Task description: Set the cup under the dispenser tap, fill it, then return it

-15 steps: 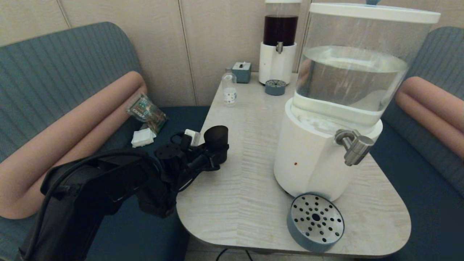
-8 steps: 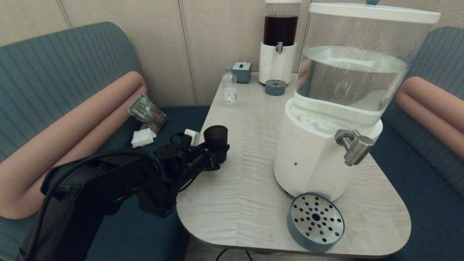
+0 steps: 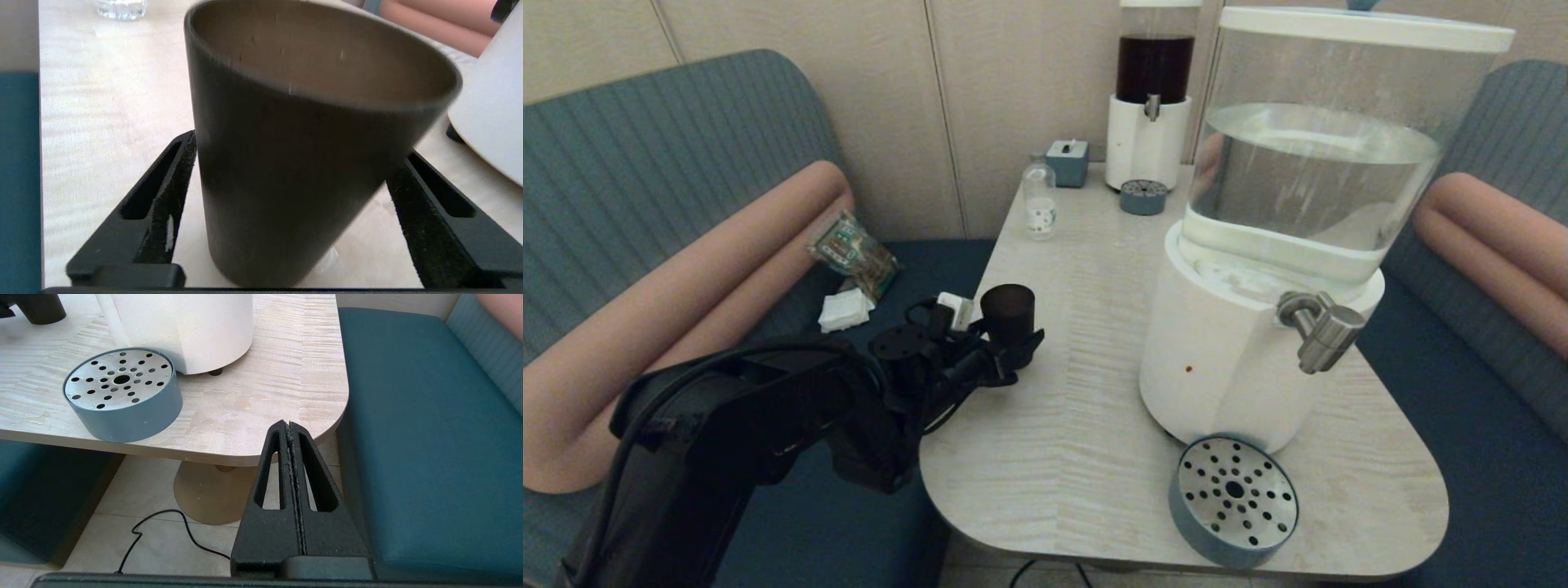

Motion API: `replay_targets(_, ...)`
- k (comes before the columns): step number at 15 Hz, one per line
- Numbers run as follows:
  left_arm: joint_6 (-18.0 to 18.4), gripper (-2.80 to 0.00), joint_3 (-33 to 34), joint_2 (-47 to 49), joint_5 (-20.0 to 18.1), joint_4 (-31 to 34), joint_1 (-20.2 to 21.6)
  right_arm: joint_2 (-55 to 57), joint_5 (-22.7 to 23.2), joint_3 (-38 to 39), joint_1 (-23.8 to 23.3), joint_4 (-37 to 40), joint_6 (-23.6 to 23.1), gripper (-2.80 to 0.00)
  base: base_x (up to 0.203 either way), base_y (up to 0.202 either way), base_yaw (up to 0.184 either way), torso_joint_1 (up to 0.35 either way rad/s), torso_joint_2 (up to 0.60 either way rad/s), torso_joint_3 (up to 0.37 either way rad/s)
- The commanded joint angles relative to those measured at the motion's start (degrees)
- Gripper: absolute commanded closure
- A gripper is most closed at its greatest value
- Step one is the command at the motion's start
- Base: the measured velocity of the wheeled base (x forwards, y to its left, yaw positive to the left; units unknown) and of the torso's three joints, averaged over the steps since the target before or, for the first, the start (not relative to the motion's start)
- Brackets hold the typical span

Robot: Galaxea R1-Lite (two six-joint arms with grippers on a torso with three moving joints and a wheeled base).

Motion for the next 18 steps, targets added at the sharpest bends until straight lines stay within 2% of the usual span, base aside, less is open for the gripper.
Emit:
replay_targets(1,-0.07,-2.80,2.56,-1.25,-0.14,-0.57,0.01,0.00,0.00,0.04,0.02,-0.02,0.01,0.00,0.000,0.000,0.000,0.000,0.00,0.000)
replay_targets(9,0.39,-2.80,19.16,-12.28,-0.70,-0.59,0.01,0.00,0.00,0.09,0.02,-0.02,0.01,0.00,0.000,0.000,0.000,0.000,0.00,0.000)
replay_targets(18,-1.08,-2.80,41.44,-34.19,-0.24,-0.59,-0.21,-0.09,0.00,0.09,0.02,-0.02,0.01,0.00,0.000,0.000,0.000,0.000,0.00,0.000)
